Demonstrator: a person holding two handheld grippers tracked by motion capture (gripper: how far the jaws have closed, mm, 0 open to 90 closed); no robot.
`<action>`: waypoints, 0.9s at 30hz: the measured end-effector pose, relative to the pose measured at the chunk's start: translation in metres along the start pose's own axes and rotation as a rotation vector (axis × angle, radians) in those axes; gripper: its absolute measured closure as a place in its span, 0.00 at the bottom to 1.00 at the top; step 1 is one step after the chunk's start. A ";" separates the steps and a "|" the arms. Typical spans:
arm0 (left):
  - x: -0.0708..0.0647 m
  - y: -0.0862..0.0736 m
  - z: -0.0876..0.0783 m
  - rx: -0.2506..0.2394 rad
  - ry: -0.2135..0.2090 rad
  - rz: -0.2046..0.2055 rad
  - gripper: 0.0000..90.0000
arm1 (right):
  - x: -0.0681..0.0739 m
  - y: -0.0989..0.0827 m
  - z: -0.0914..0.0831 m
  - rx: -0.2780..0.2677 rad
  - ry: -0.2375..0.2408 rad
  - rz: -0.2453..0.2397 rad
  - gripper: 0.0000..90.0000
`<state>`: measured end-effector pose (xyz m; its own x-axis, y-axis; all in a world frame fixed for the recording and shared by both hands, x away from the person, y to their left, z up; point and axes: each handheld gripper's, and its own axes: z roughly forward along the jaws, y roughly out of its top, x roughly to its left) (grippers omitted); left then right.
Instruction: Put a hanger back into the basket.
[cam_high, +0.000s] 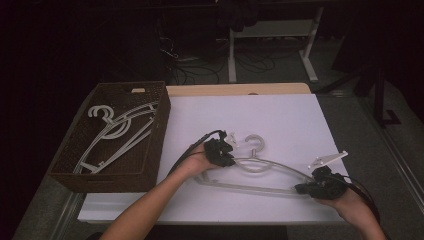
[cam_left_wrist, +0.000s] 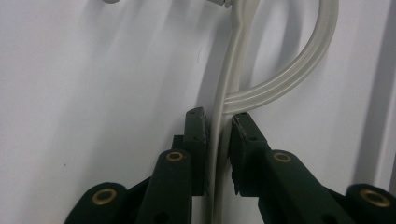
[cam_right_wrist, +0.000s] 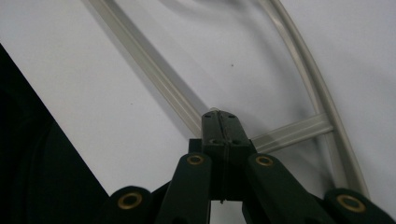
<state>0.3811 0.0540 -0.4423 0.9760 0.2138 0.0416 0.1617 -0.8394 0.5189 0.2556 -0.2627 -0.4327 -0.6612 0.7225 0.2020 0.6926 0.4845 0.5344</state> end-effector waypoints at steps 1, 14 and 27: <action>0.000 0.000 0.000 0.001 0.000 0.008 0.87 | 0.000 0.000 0.000 0.001 0.000 -0.001 0.99; 0.014 -0.013 -0.033 -0.041 0.057 -0.108 0.91 | -0.004 0.020 -0.007 -0.096 -0.027 -0.019 0.85; 0.033 -0.010 -0.107 -0.153 0.207 -0.269 0.91 | 0.000 0.053 0.014 -0.199 -0.080 -0.030 0.25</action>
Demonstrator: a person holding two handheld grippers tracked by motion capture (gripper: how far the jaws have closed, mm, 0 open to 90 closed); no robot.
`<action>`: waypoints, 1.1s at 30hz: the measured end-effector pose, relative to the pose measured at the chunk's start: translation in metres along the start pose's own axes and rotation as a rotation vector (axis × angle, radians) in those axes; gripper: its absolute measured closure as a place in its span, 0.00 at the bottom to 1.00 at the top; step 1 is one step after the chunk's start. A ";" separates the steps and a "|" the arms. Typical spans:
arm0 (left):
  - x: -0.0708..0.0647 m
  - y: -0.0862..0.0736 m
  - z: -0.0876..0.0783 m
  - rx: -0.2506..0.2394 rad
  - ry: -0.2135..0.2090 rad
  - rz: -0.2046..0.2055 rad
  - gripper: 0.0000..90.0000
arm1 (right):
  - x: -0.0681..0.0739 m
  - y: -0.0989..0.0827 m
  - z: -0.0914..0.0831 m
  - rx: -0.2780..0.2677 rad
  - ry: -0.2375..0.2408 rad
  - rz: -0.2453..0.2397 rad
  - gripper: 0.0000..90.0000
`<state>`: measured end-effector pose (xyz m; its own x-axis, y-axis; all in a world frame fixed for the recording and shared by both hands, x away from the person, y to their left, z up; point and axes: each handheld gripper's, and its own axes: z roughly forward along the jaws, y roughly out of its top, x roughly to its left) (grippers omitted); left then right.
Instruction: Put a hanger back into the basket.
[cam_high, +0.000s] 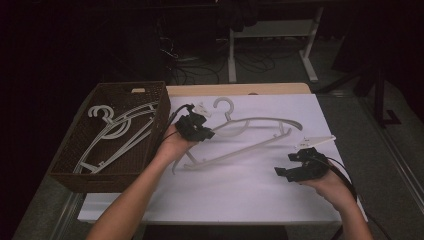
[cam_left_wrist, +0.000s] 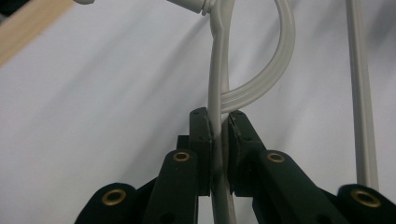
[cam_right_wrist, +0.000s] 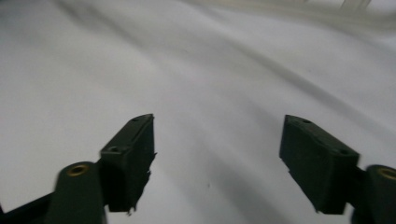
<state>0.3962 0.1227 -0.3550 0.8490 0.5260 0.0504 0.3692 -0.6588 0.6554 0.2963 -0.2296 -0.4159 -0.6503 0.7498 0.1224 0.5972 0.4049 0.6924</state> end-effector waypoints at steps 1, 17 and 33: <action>0.002 0.002 -0.007 -0.006 0.011 -0.009 0.91 | 0.000 0.002 0.003 -0.009 -0.010 0.002 0.22; 0.054 -0.004 -0.114 -0.092 0.149 -0.074 0.91 | 0.004 0.004 0.028 -0.047 -0.067 -0.003 0.01; 0.109 -0.079 -0.200 -0.098 0.349 -0.185 0.91 | 0.006 0.000 0.026 -0.025 -0.079 -0.010 0.01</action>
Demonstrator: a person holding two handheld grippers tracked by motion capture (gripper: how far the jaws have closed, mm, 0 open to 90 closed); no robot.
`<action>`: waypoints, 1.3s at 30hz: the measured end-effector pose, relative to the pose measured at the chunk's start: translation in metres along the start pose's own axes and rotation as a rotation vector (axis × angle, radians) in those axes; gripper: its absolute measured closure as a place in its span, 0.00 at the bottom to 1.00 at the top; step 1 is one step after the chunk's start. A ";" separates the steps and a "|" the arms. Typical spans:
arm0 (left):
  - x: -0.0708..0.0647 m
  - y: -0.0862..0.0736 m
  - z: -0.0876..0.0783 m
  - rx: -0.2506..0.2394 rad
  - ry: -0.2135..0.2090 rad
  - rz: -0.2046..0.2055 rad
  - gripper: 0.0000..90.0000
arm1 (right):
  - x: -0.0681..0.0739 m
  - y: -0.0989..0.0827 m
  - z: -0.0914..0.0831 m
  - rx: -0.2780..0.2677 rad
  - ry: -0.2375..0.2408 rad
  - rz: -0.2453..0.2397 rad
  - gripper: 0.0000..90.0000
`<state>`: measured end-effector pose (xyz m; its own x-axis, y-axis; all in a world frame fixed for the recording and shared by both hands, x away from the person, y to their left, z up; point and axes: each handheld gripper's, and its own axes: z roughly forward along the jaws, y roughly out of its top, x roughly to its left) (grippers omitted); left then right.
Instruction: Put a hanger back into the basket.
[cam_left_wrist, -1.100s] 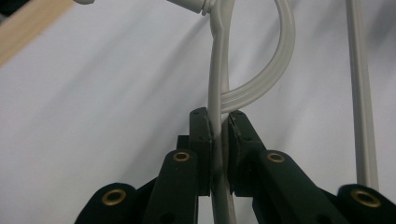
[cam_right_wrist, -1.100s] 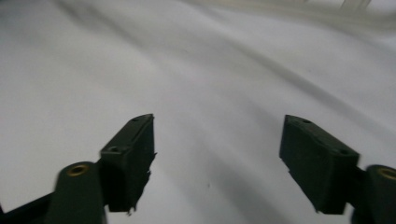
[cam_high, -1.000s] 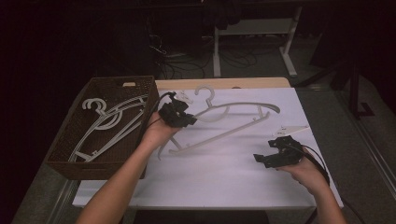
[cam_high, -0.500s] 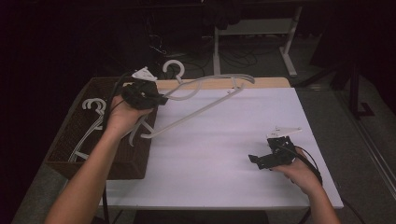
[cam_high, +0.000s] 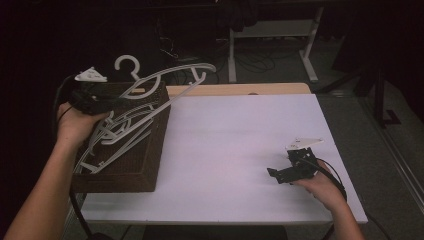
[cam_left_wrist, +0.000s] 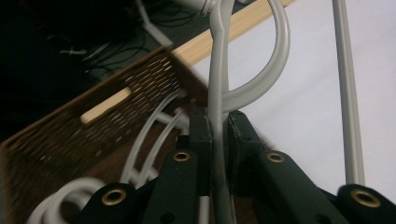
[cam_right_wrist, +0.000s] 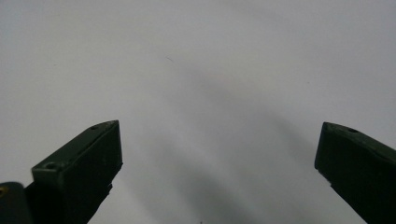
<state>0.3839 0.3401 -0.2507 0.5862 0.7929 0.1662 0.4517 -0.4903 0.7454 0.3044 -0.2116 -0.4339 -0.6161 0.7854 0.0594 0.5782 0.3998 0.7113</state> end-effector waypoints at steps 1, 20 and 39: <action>0.000 0.000 0.000 0.000 0.000 0.000 0.91 | 0.000 0.000 0.000 0.000 0.000 0.000 0.01; 0.078 -0.078 -0.025 0.086 0.164 -0.097 0.91 | -0.004 0.001 0.005 0.022 -0.017 0.005 0.01; 0.074 -0.107 0.022 0.228 0.154 -0.091 0.91 | -0.004 0.000 0.006 0.029 -0.020 0.002 0.01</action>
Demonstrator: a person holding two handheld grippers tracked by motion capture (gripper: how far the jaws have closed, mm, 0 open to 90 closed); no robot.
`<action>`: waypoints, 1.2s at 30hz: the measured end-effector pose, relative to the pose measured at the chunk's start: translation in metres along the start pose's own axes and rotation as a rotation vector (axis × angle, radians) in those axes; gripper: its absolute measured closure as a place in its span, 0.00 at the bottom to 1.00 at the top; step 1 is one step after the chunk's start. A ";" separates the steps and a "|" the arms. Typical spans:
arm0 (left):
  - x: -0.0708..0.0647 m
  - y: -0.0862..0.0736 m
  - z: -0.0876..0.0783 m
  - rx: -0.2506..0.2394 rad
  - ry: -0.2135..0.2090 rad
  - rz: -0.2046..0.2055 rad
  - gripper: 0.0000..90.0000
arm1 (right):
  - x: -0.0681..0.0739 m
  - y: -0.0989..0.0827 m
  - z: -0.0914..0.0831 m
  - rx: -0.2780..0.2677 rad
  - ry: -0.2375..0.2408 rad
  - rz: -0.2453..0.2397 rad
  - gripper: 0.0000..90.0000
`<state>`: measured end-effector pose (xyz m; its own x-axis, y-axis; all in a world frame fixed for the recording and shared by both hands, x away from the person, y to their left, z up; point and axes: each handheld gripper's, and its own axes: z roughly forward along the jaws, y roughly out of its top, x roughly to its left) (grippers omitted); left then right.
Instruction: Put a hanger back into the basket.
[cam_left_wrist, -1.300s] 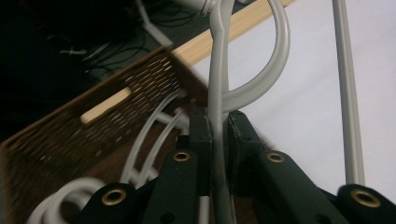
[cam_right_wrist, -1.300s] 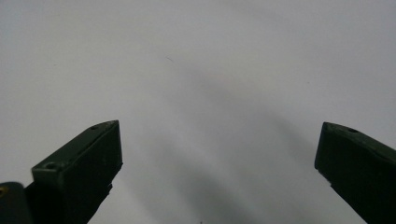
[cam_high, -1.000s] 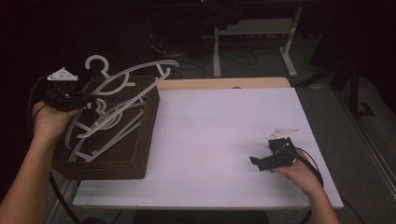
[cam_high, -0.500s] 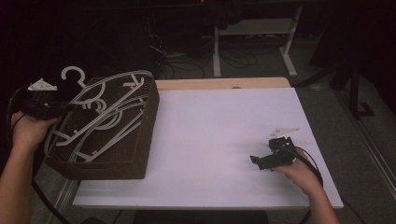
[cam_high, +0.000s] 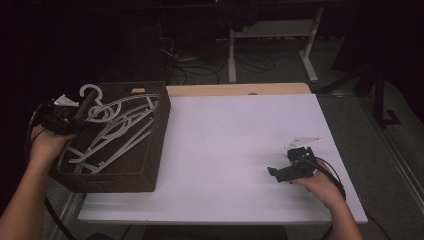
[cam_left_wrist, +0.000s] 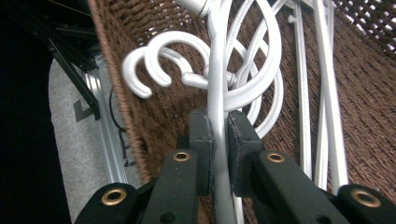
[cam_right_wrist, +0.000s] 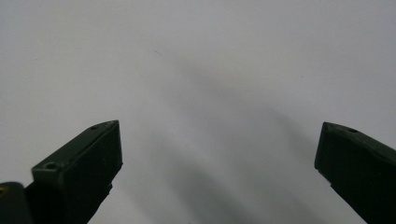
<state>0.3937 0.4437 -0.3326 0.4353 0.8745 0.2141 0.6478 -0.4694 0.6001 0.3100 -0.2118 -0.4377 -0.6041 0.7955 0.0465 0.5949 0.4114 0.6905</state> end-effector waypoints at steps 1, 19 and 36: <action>0.000 -0.002 0.003 0.000 -0.007 -0.012 0.91 | 0.000 0.000 0.000 0.000 0.000 0.002 0.01; -0.016 0.007 -0.003 -0.111 -0.163 -0.085 0.46 | -0.002 0.003 -0.004 -0.011 0.006 -0.002 0.01; -0.110 0.034 -0.018 -0.324 -0.522 -0.007 0.23 | 0.007 0.039 -0.026 -0.101 0.078 -0.041 0.01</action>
<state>0.3563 0.3336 -0.3222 0.7338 0.6633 -0.1470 0.4641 -0.3314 0.8215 0.3155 -0.2018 -0.3922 -0.6686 0.7403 0.0695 0.5148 0.3934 0.7617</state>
